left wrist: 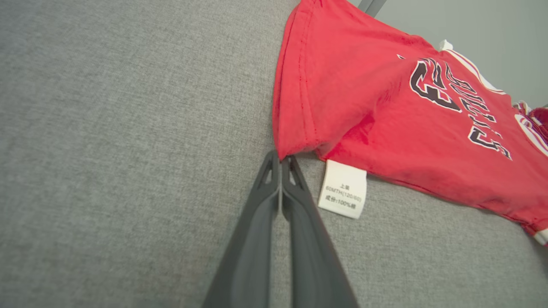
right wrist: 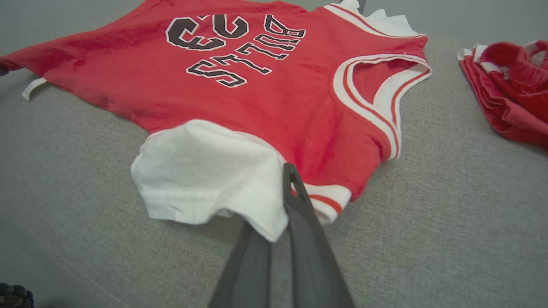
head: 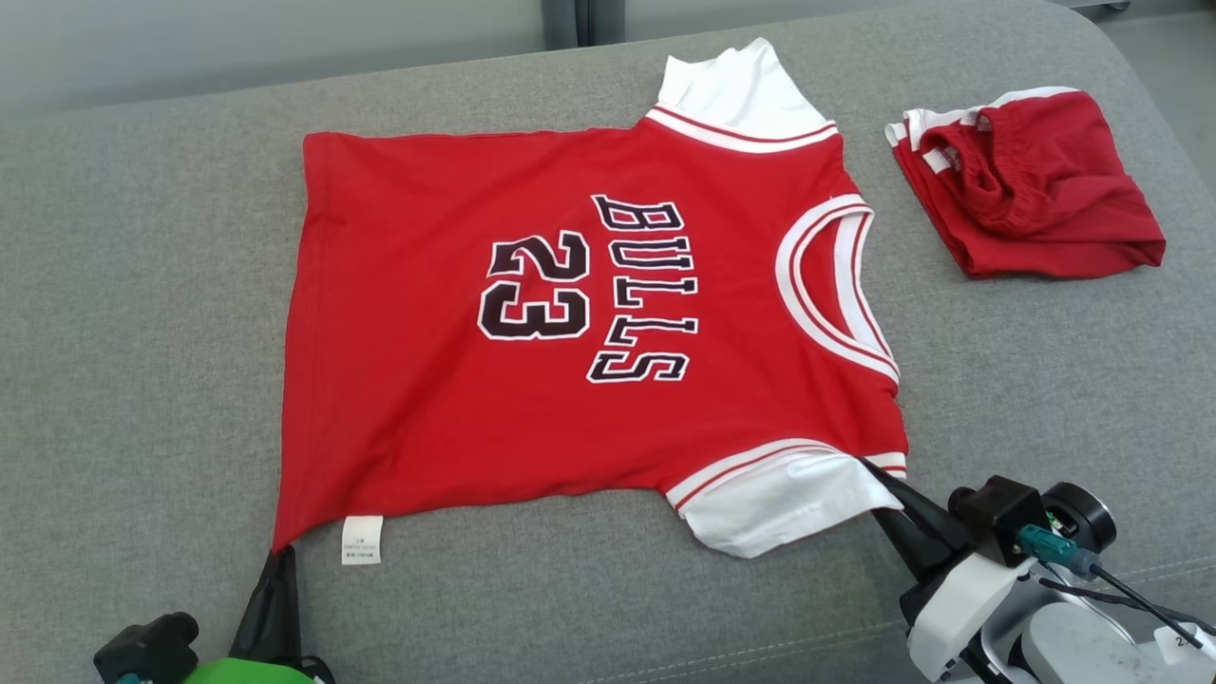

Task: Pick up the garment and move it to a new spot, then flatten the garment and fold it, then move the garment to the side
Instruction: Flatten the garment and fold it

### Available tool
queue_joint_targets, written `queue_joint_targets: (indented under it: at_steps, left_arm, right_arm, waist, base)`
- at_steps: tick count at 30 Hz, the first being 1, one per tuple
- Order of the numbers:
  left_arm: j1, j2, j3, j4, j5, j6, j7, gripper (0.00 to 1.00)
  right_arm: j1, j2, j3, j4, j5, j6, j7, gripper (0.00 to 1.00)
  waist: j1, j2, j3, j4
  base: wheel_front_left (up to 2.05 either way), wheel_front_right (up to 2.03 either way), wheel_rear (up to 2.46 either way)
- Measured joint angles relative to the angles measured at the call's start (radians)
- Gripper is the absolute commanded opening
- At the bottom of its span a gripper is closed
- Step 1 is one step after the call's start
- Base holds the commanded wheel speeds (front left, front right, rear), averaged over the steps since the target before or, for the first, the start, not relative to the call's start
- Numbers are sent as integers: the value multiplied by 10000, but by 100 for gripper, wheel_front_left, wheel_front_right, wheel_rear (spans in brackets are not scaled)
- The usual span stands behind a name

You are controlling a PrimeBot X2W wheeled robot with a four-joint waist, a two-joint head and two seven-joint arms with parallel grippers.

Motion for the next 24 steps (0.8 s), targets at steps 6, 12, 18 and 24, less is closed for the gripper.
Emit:
queue_joint_targets:
  at_steps: [6, 12, 18, 24]
  left_arm:
    - [-252, 0, 291, 90, 86, 12, 0, 0]
    - [-274, 21, 568, 84, 253, 148, 0, 100]
    - [-310, 17, 734, -178, 295, 221, 0, 100]
    - [-461, 33, 1129, -924, 451, 236, 0, 100]
  right_arm:
    - [139, 130, -77, 61, -92, 0, 0, 100]
    - [626, 127, -142, 105, -119, 0, 0, 100]
    - [1171, -222, -232, 176, -242, 2, 0, 100]
    - [1643, -583, -458, 274, -249, 10, 0, 100]
  waist:
    - [0, 0, -53, -39]
    - [0, 0, -68, -256]
    - [0, 0, -99, -356]
    - [0, 0, -134, -438]
  base:
    - [0, 0, 0]
    - [0, 0, 0]
    - [0, 0, 0]
    - [0, 0, 0]
